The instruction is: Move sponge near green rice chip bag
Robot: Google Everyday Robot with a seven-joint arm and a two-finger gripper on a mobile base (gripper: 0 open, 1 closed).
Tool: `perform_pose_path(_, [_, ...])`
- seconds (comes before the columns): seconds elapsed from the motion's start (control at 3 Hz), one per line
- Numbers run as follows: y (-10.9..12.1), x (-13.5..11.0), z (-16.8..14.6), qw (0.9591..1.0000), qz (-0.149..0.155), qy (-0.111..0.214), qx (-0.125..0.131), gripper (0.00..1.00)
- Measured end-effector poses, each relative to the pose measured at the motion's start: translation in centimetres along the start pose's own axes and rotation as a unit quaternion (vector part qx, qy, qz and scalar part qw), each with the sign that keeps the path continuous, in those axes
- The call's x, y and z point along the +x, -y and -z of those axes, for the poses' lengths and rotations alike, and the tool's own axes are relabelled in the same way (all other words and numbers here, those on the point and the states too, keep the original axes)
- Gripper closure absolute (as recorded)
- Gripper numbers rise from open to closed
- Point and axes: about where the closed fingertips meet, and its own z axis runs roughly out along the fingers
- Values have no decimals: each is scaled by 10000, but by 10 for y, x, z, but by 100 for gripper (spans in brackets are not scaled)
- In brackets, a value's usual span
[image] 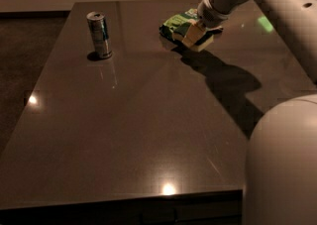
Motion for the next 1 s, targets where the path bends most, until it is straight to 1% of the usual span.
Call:
perform_pose_path(0.33, [4,4,-4,10000,-45,24,-33,5])
perform_pose_path(0.67, [4,4,-6,10000,-48,21,-50,0])
perform_pose_path(1.0, [4,4,-6,10000,-48,20,-51,0])
